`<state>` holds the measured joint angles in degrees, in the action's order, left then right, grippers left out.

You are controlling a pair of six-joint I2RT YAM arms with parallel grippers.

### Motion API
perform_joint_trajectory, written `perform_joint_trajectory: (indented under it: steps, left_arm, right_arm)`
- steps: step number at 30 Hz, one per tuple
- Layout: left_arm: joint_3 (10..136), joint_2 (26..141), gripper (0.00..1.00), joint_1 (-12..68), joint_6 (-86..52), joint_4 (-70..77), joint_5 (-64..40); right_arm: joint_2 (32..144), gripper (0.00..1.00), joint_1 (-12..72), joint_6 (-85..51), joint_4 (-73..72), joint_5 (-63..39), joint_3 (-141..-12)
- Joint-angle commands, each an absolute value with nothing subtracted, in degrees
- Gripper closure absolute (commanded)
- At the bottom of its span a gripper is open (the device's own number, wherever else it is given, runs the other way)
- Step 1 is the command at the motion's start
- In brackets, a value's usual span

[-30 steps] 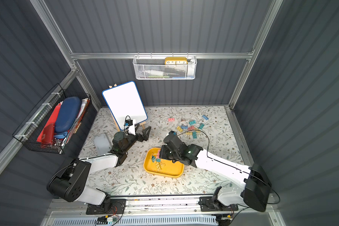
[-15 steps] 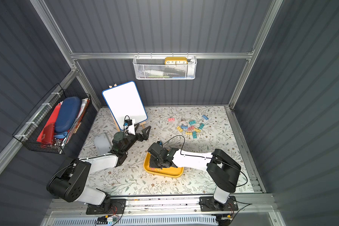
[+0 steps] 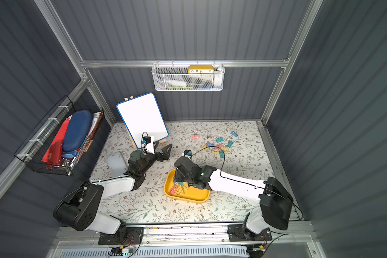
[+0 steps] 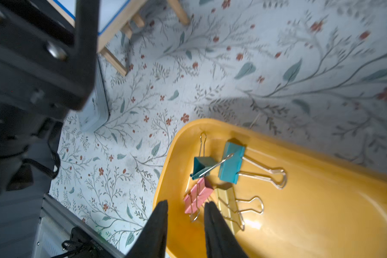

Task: Put the binder clips in the storage box
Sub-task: Place the binder clip in the storage box, then pick up the binder clip at the center of the board.

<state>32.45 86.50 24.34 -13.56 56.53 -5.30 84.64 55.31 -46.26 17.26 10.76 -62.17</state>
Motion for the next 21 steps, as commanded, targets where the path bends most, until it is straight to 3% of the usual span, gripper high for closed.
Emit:
perform_joint_trajectory:
  steps: [1, 10, 15, 21]
  left_arm:
    - [32.5, 85.5, 0.01, 24.3, -14.0, 56.8, -5.3]
    - [32.8, 85.6, 0.01, 24.3, -13.7, 56.3, -5.4]
    - [33.0, 85.8, 0.01, 24.3, -13.6, 56.1, -5.8]
    - [33.2, 85.8, 0.01, 24.4, -13.4, 55.7, -5.8]
  right_arm:
    - [82.7, 0.67, 49.4, -38.3, 21.2, 15.6, -65.1]
    - [92.8, 0.61, 29.2, -38.7, 19.0, 5.3, -75.1]
    - [105.5, 0.60, 23.4, -33.0, 19.3, 0.5, -84.2]
    - [117.3, 0.58, 20.2, -27.1, 25.2, 3.2, -95.1]
